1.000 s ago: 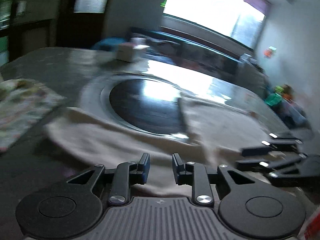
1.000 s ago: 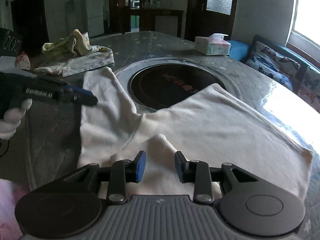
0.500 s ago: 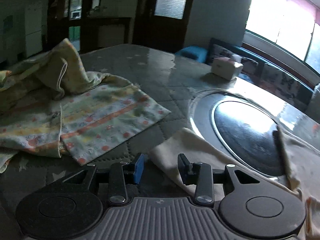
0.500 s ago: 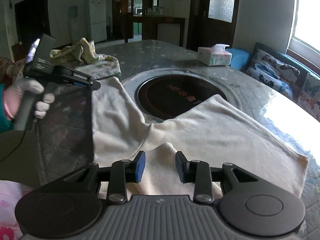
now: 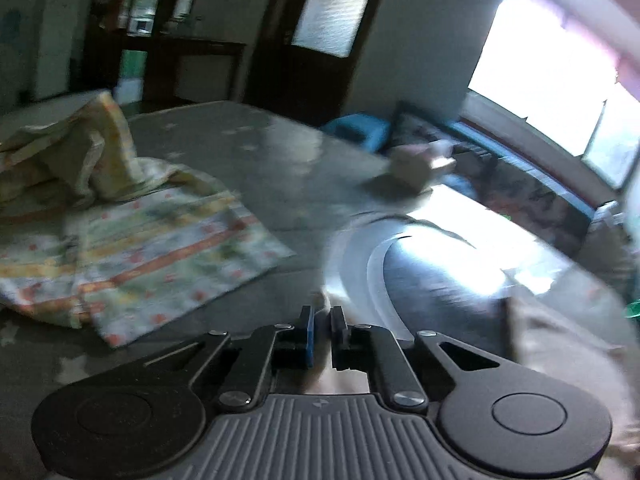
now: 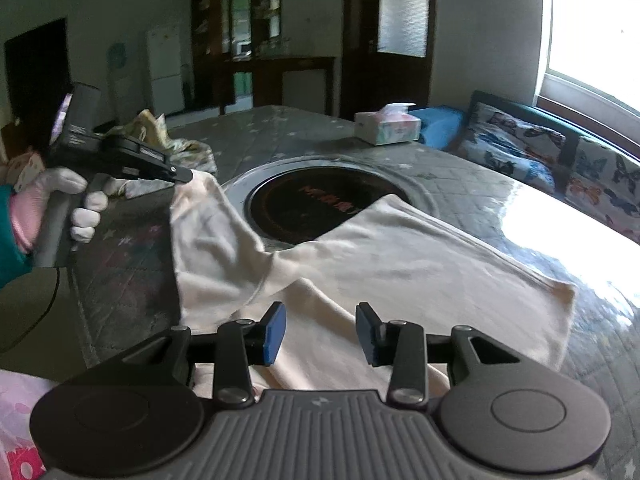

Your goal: Fold clothes

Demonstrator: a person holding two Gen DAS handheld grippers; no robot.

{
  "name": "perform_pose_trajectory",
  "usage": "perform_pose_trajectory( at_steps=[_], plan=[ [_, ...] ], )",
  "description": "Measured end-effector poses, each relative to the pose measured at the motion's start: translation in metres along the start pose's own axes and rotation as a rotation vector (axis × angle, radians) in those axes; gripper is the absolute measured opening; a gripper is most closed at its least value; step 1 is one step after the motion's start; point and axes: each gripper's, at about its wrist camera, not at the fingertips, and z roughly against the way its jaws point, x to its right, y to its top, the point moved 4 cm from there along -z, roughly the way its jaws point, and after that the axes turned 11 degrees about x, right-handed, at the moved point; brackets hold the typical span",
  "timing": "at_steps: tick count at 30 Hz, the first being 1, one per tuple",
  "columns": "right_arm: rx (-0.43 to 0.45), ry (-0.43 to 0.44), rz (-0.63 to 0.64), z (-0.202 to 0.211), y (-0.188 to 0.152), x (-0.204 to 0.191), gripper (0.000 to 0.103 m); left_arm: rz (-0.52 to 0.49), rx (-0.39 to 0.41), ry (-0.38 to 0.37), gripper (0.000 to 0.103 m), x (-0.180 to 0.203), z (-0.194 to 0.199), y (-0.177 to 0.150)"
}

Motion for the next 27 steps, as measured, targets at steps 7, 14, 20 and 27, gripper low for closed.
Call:
perform_pose_trajectory(
  at_steps=[7,14,20,27],
  plan=[
    [0.055,-0.079,-0.091,0.026,-0.007,0.027,0.039,-0.022,-0.005,-0.307,0.008,0.089,0.036,0.012],
    [0.100,-0.183,-0.164,0.061,-0.019,0.058,0.039,-0.038,-0.088,-0.554,0.008,0.174,0.059,-0.009],
    [0.096,-0.256,-0.229,0.081,-0.039,0.080,0.039,-0.089,-0.208,-0.674,0.008,0.226,0.061,-0.059],
    [0.081,-0.260,-0.274,0.080,-0.049,0.086,0.039,-0.175,-0.326,-0.700,0.011,0.244,0.053,-0.111]
  ],
)
